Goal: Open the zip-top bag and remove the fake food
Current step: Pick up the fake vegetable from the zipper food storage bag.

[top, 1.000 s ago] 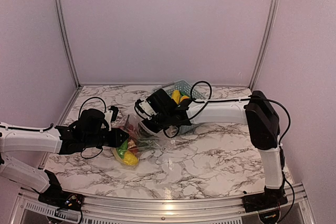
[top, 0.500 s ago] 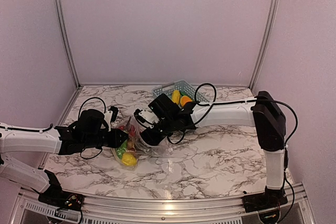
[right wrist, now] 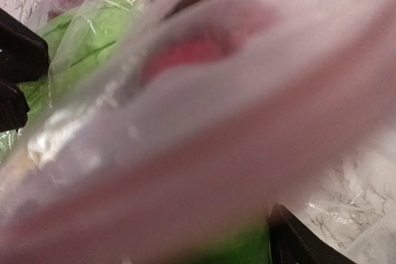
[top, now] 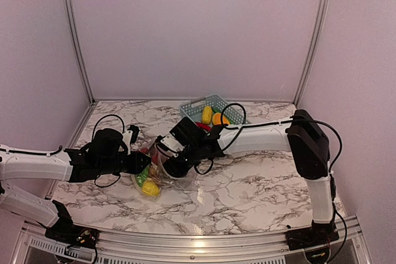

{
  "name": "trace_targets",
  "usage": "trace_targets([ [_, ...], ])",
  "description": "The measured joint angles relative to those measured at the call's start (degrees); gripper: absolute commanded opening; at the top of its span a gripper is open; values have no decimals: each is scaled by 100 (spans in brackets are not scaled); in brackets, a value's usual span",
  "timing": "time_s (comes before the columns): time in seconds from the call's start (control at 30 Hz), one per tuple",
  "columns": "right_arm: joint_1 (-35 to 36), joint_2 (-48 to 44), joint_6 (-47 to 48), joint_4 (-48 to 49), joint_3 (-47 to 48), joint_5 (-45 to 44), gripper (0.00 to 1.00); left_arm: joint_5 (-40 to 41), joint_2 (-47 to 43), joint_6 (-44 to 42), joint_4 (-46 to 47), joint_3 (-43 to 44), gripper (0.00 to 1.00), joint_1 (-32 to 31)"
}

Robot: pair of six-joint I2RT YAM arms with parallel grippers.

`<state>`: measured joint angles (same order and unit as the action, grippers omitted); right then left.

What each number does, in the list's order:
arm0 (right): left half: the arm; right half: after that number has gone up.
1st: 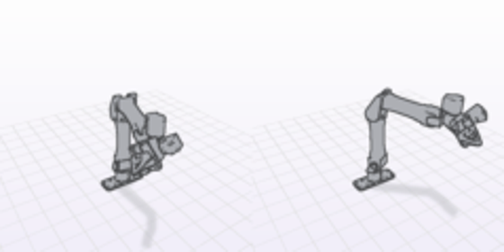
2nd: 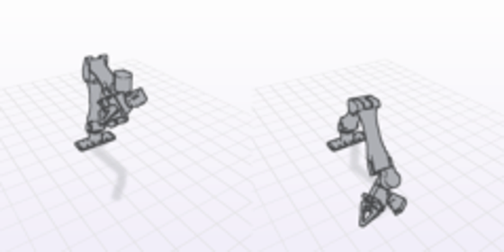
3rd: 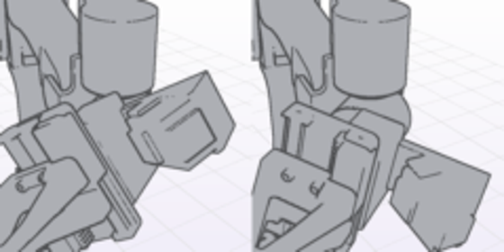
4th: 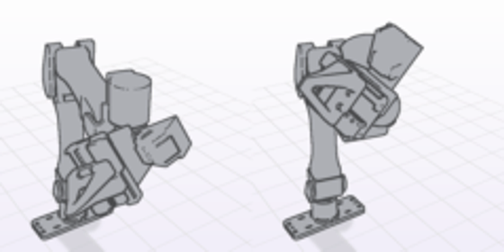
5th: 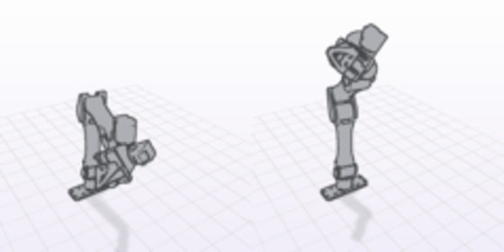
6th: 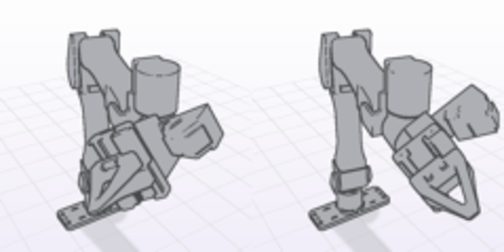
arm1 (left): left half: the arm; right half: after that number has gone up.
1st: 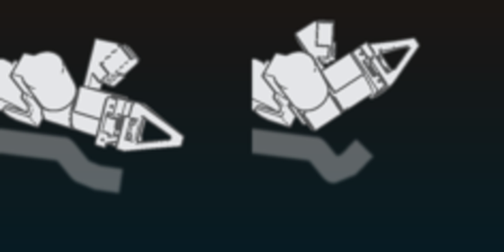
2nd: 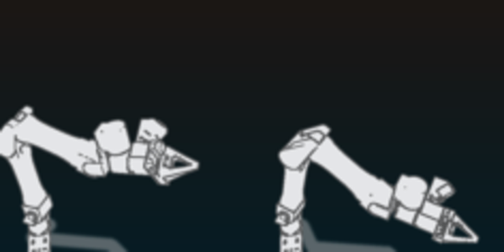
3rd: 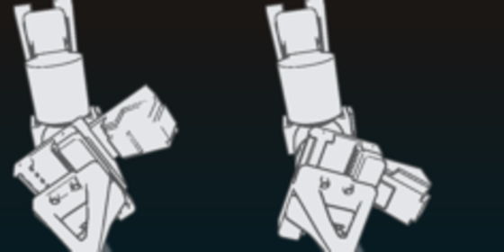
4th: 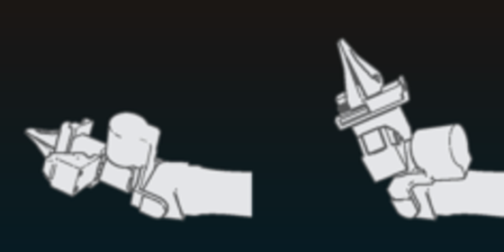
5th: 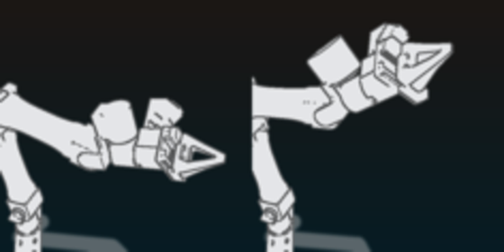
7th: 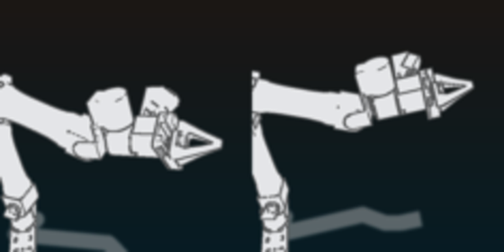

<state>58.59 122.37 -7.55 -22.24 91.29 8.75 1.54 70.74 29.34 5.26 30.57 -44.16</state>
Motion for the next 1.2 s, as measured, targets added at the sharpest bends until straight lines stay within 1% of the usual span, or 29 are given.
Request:
trace_targets([
  [0.13,13,55,-83,-7,0,-42,74,2,0,0,0,-2,21,4],
  [0.33,17,39,-258,66,-57,-28,52,2,11,0,4,-2,20,35],
  [0.43,17,-55,-341,109,-175,-28,48,0,33,2,15,0,20,37],
  [0.6,-37,-555,-501,120,-529,-7,47,0,96,11,85,0,20,66],
  [0.8,-140,-1174,-710,221,-732,103,46,4,160,28,168,2,21,98],
  [1.07,-236,-1397,-1005,472,-1082,125,46,0,201,48,225,7,21,101],
  [1.2,-308,-1532,-1119,581,-1239,120,47,-4,205,55,236,7,20,101],
])
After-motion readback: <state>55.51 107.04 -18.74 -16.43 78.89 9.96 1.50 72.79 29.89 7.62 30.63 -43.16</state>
